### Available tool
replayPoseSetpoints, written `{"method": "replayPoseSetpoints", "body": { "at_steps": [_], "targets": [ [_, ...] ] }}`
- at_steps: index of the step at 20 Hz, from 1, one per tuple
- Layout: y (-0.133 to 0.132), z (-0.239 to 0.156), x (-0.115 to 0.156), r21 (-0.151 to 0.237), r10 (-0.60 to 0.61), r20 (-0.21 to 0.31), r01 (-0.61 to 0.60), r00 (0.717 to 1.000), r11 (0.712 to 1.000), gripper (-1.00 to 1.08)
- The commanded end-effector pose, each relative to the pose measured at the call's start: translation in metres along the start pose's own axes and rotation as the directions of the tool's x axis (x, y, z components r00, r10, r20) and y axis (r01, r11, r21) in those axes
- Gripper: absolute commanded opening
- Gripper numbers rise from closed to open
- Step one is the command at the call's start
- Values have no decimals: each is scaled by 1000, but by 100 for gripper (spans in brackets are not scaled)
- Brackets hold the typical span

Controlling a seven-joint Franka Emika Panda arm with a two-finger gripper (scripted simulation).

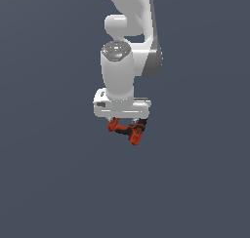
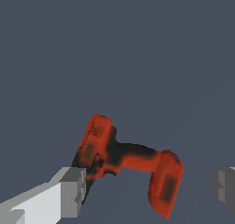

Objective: Pick up the object and move it to a goal position.

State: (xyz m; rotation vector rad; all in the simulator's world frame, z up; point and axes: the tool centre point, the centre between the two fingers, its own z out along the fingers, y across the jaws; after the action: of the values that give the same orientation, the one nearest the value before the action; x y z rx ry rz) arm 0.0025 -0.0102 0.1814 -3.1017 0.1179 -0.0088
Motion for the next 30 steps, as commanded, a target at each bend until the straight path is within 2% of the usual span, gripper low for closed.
{"method": "replayPoseSetpoints", "body": {
  "at_steps": [1,15,24,30],
  "targets": [
    [0,0,0,0,0,0,0,1000,1000,68],
    [-5,6,-3,-4,-4,1,4,1000,1000,68],
    [-26,32,-18,-17,80,20,-79,997,997,68],
    [-48,61,-37,-37,173,37,-171,984,985,68]
  ]
}}
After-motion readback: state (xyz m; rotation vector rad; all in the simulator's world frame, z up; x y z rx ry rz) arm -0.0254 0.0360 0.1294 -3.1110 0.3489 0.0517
